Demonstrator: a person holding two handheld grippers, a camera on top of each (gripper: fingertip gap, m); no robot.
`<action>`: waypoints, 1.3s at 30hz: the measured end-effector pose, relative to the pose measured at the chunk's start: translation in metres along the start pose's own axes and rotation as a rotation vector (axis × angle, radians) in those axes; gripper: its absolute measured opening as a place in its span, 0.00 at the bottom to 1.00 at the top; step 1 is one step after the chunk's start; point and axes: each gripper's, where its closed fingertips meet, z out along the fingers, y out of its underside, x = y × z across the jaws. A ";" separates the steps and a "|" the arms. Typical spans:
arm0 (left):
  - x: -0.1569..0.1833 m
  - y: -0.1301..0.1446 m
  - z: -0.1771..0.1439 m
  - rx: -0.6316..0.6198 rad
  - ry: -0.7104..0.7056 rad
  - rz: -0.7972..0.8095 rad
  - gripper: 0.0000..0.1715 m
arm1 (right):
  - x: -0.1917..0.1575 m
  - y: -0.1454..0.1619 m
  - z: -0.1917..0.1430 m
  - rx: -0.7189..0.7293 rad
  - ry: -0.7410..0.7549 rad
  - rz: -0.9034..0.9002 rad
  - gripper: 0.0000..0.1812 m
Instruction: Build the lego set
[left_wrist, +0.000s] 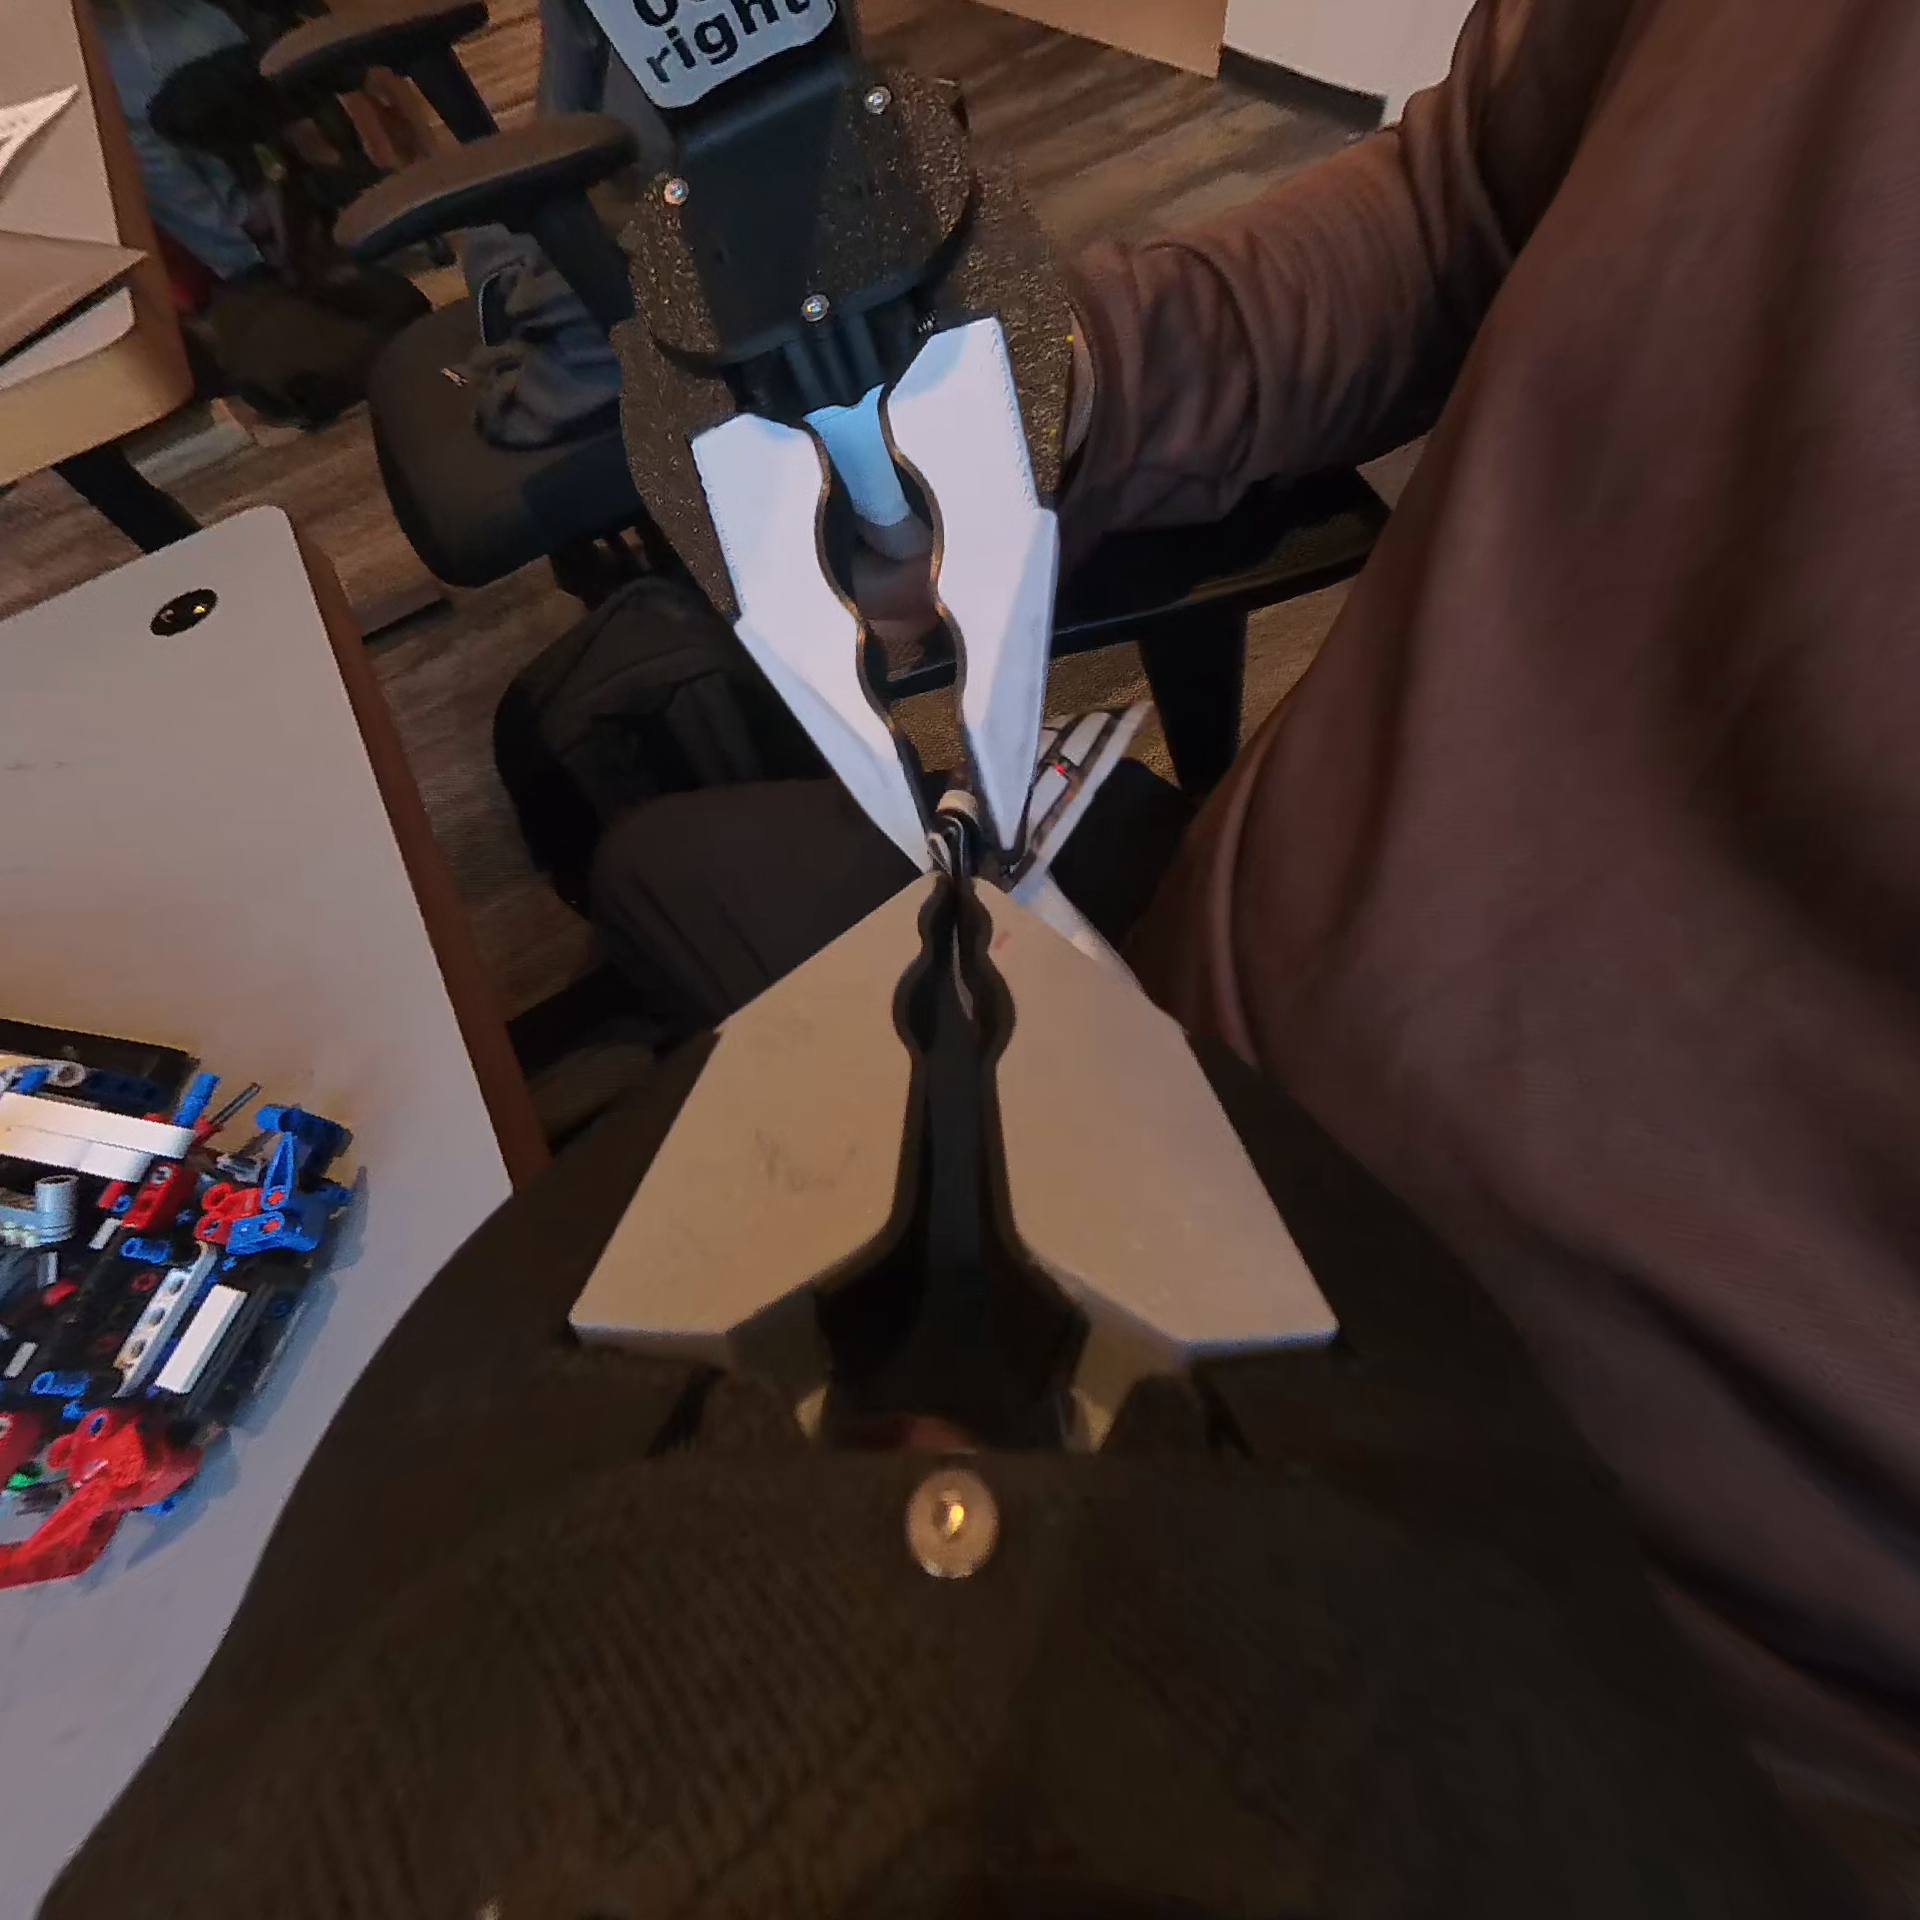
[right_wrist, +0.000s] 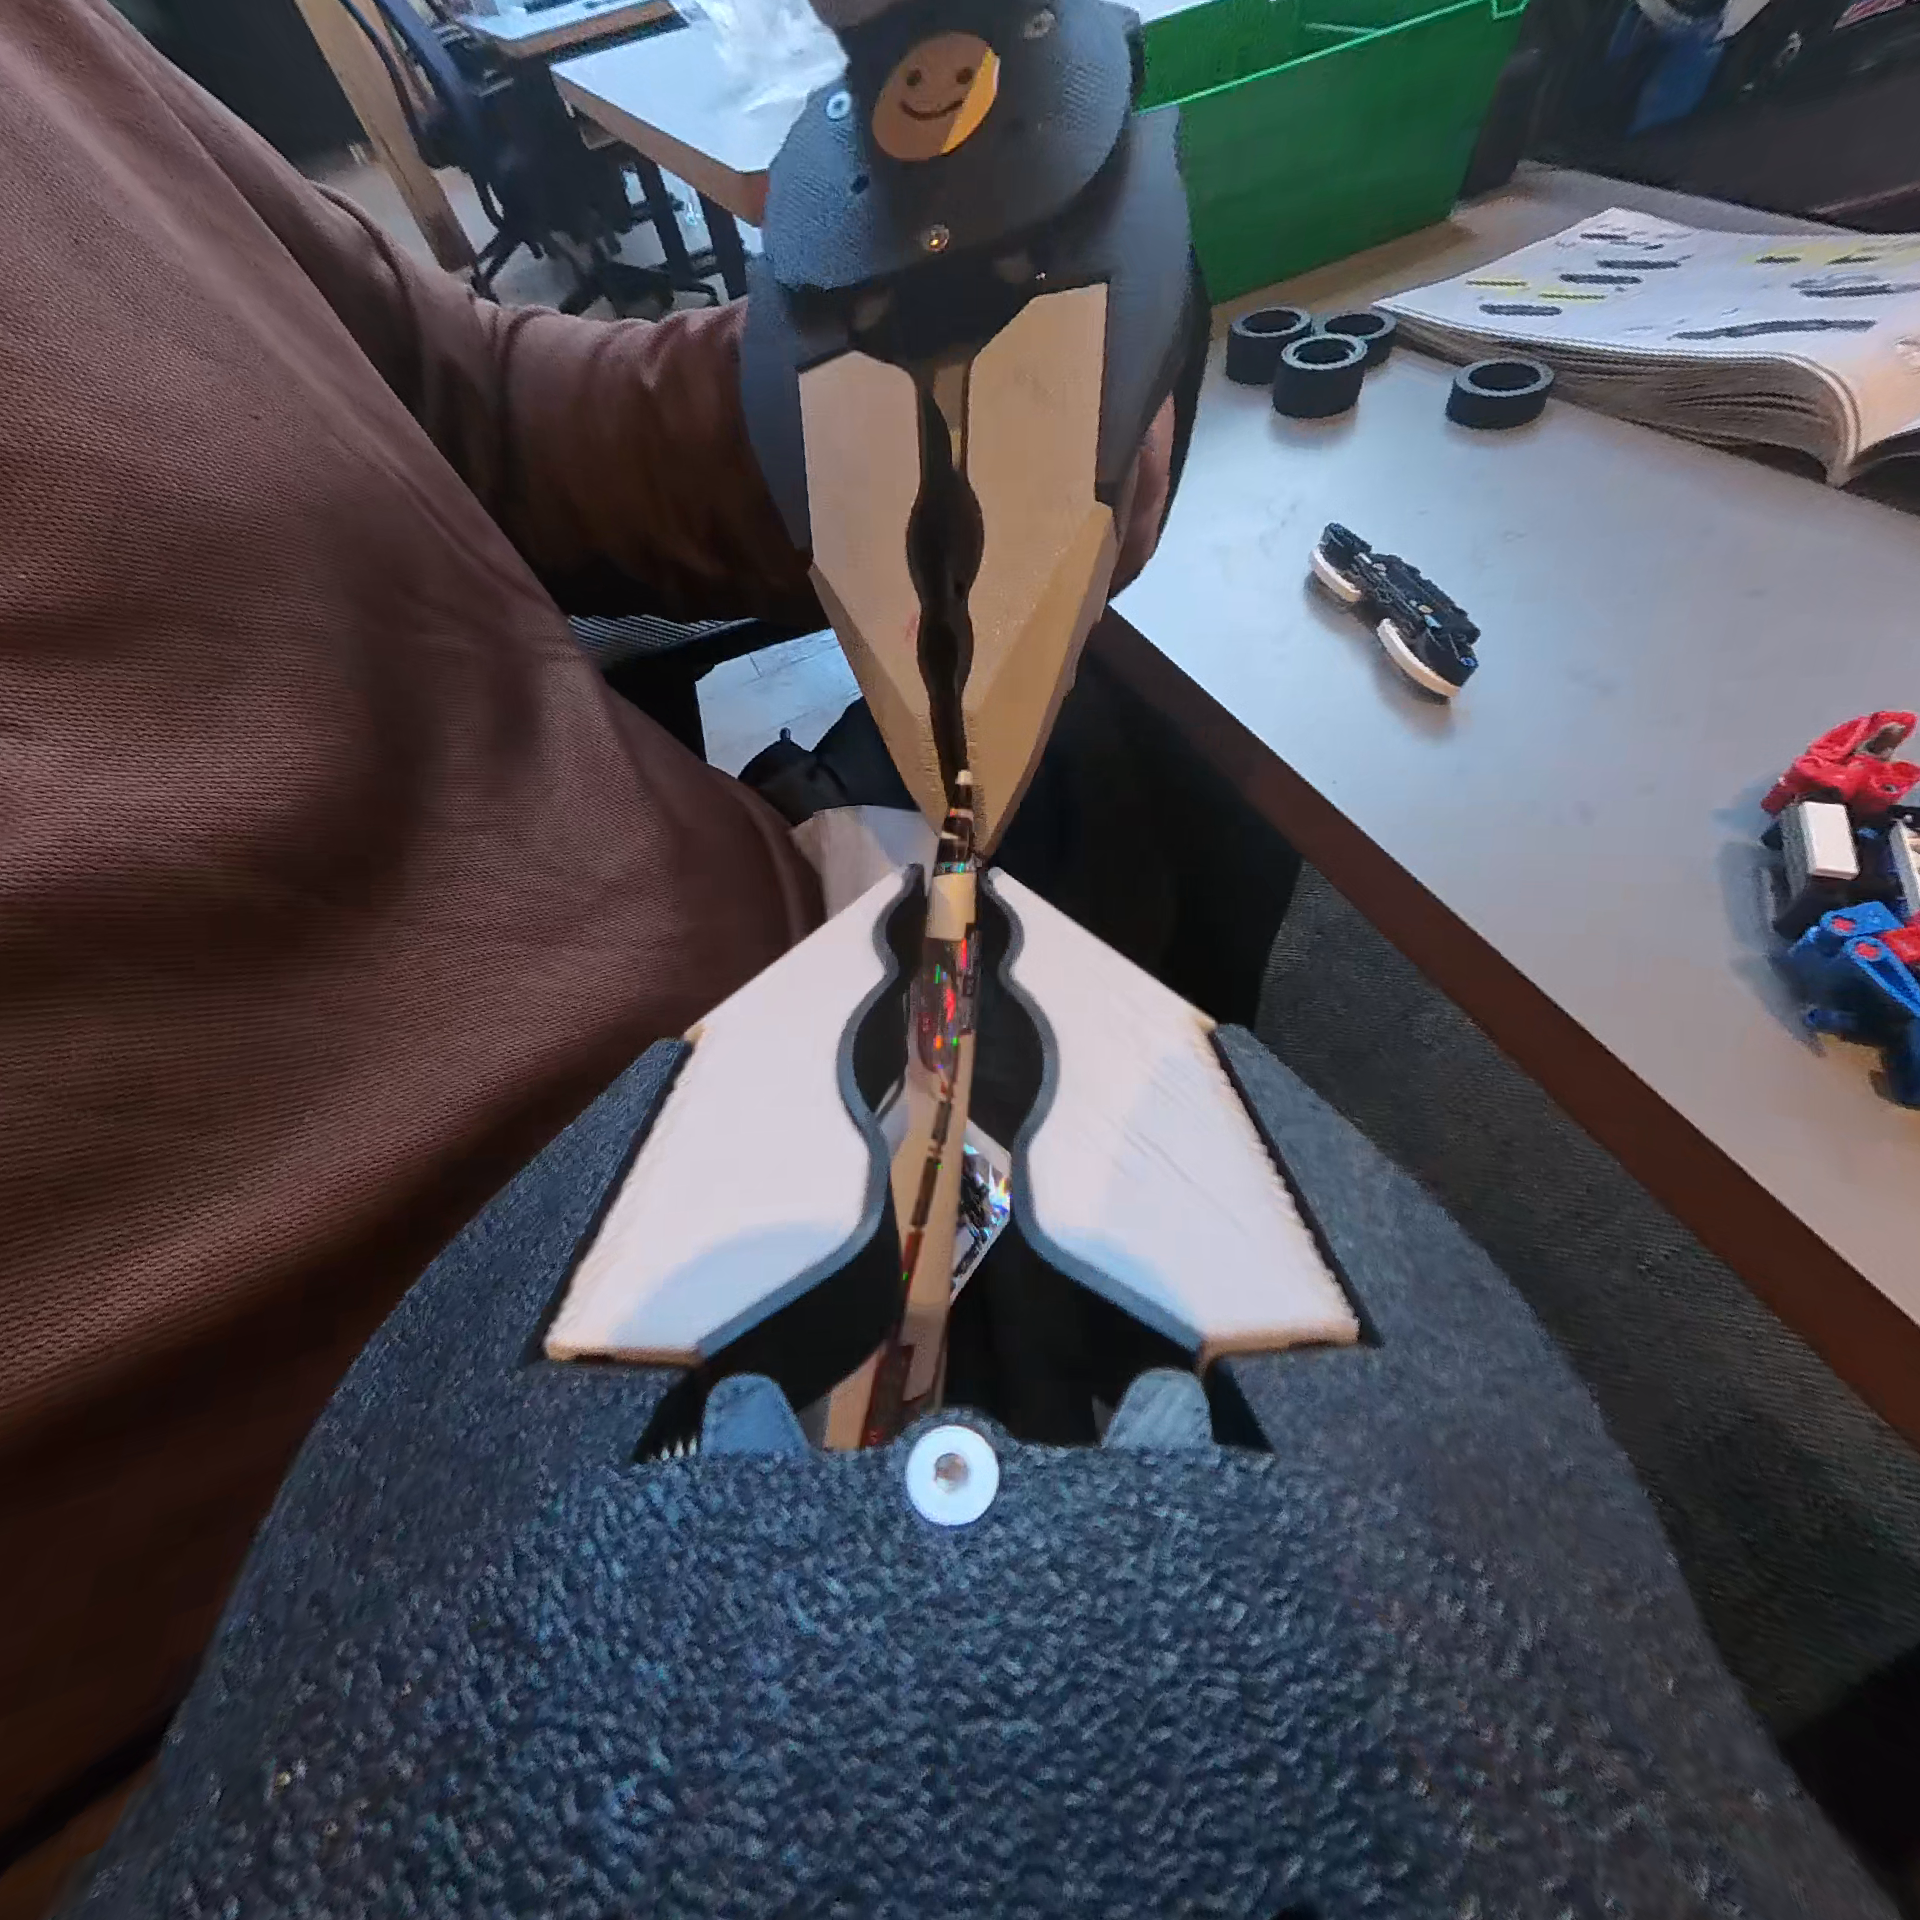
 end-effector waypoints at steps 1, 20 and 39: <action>0.001 0.000 -0.001 -0.002 -0.002 0.007 0.00 | 0.000 0.000 0.000 -0.001 0.008 -0.013 0.04; 0.004 -0.015 -0.010 0.005 0.020 -0.051 0.02 | 0.001 -0.013 0.001 -0.066 0.321 -0.440 0.02; 0.003 -0.022 -0.010 0.055 0.026 -0.113 0.00 | -0.005 -0.021 -0.009 0.067 0.125 -0.181 0.00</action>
